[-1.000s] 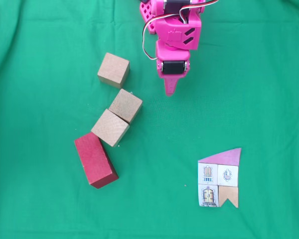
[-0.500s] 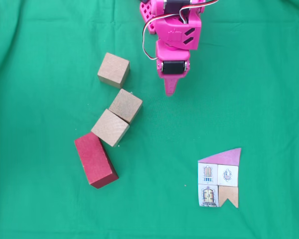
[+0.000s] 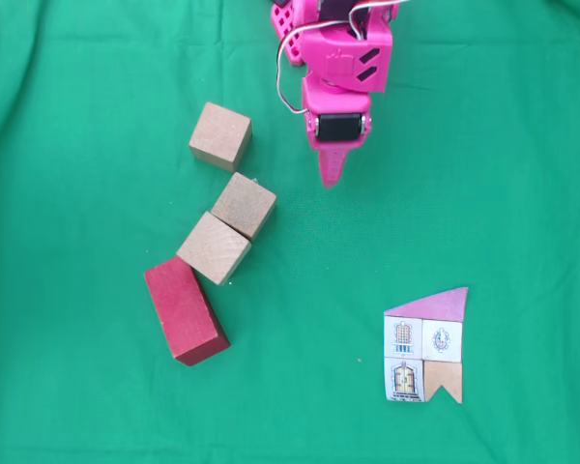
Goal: Grasp some building blocks and build the house on the picture.
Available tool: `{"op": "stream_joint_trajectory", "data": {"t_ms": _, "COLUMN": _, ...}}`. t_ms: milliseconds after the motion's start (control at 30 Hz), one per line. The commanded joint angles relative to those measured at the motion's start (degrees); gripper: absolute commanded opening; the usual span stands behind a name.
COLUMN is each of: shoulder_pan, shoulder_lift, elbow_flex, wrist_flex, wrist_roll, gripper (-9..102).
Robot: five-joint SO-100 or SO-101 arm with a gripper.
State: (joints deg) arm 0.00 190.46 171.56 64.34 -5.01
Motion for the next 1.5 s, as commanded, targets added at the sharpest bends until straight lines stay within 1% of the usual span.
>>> {"op": "stream_joint_trajectory", "data": {"t_ms": 0, "shoulder_pan": 0.26, "shoulder_lift": -3.25, "elbow_flex": -8.09, "wrist_flex": 0.00, "wrist_roll": -2.99, "gripper": 0}}
{"op": "stream_joint_trajectory", "data": {"t_ms": 300, "shoulder_pan": 0.26, "shoulder_lift": -19.78, "elbow_flex": -24.43, "wrist_flex": 0.00, "wrist_roll": -15.29, "gripper": 0}}
{"op": "stream_joint_trajectory", "data": {"t_ms": 533, "shoulder_pan": 1.67, "shoulder_lift": -24.70, "elbow_flex": -27.51, "wrist_flex": 0.00, "wrist_roll": -29.71, "gripper": 0}}
{"op": "stream_joint_trajectory", "data": {"t_ms": 800, "shoulder_pan": 12.39, "shoulder_lift": -27.51, "elbow_flex": -27.51, "wrist_flex": 0.18, "wrist_roll": -50.19, "gripper": 0}}
{"op": "stream_joint_trajectory", "data": {"t_ms": 1000, "shoulder_pan": 22.94, "shoulder_lift": -28.12, "elbow_flex": -27.60, "wrist_flex": 0.18, "wrist_roll": -63.90, "gripper": 0}}
{"op": "stream_joint_trajectory", "data": {"t_ms": 1167, "shoulder_pan": 29.53, "shoulder_lift": -27.86, "elbow_flex": -27.69, "wrist_flex": 0.18, "wrist_roll": -74.18, "gripper": 0}}
{"op": "stream_joint_trajectory", "data": {"t_ms": 1333, "shoulder_pan": 34.54, "shoulder_lift": -28.04, "elbow_flex": -27.69, "wrist_flex": 0.18, "wrist_roll": -83.85, "gripper": 0}}
{"op": "stream_joint_trajectory", "data": {"t_ms": 1467, "shoulder_pan": 35.42, "shoulder_lift": -28.12, "elbow_flex": -27.51, "wrist_flex": 0.26, "wrist_roll": -89.21, "gripper": 0}}
